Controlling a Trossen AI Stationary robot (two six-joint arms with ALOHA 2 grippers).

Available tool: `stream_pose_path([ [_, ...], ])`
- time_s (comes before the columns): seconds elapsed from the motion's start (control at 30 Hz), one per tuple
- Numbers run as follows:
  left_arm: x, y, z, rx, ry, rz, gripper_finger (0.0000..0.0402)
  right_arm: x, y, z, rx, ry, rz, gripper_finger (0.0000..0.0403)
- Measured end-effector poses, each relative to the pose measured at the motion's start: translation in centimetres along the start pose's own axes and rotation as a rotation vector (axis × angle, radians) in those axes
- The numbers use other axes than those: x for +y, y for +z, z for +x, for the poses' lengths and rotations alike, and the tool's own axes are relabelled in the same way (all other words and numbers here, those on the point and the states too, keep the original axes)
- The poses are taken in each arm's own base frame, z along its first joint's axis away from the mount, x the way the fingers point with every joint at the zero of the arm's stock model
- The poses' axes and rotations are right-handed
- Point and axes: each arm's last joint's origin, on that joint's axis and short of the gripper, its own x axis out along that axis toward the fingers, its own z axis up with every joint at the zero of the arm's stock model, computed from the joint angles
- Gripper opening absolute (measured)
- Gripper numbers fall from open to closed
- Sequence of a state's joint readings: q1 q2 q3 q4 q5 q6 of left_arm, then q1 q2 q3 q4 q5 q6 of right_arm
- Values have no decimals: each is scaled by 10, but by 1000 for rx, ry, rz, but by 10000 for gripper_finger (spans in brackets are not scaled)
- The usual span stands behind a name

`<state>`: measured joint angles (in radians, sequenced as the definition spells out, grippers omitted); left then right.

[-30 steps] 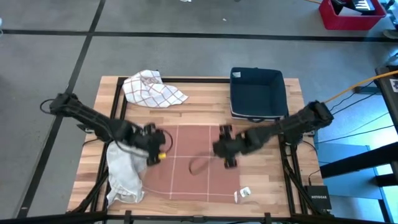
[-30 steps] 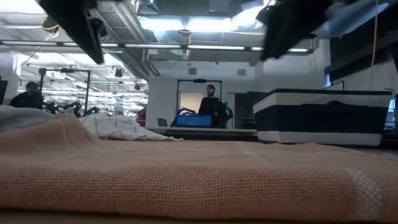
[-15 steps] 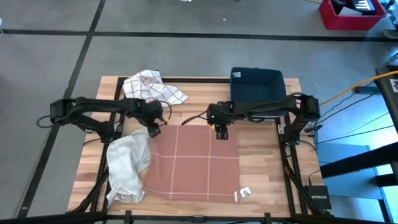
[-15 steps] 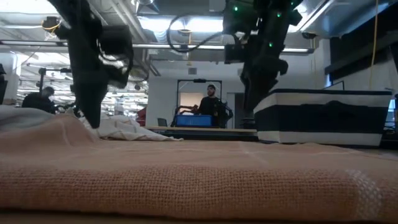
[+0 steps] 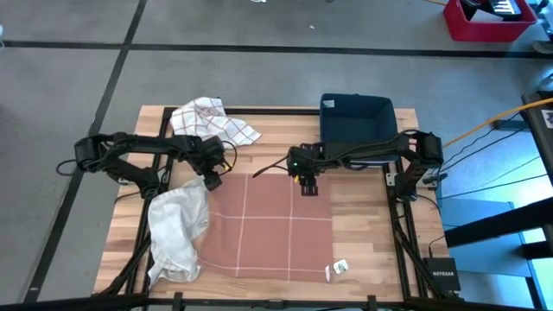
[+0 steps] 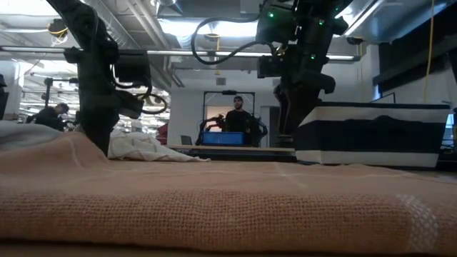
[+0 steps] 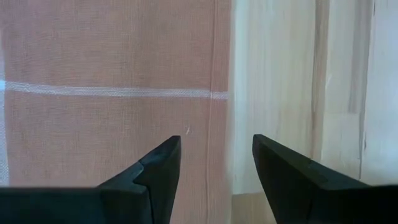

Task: Fold towel
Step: Fold the brown towel

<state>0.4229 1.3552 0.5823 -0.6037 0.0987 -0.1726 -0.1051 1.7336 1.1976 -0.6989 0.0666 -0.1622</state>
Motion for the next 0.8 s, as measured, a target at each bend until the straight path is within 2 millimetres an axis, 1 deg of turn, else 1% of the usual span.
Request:
stream_pose_path([
  [0.1, 0, 1, 0, -10, 7, 23, 185, 1, -3, 0, 33, 5, -2, 205],
  [0.17, 0, 1, 0, -14, 10, 26, 170, 1, -6, 0, 62, 9, -4, 205],
  [0.37, 0, 2, 0, -23, 19, 36, 88, -5, -15, 3, 142, 15, 13, 205],
  [0.43, 0, 2, 0, -31, 16, 47, 59, -8, -18, 9, 160, 12, 23, 204],
  [0.57, 0, 4, 0, -43, 8, 60, 14, -13, -34, 25, 176, 14, 40, 204],
  [0.63, 0, 5, 0, -53, 7, 83, 5, -15, -43, 32, 185, 13, 45, 204],
  [0.8, -1, 6, 0, -66, 6, 101, 13, -18, -58, 45, 174, 14, 58, 204],
])
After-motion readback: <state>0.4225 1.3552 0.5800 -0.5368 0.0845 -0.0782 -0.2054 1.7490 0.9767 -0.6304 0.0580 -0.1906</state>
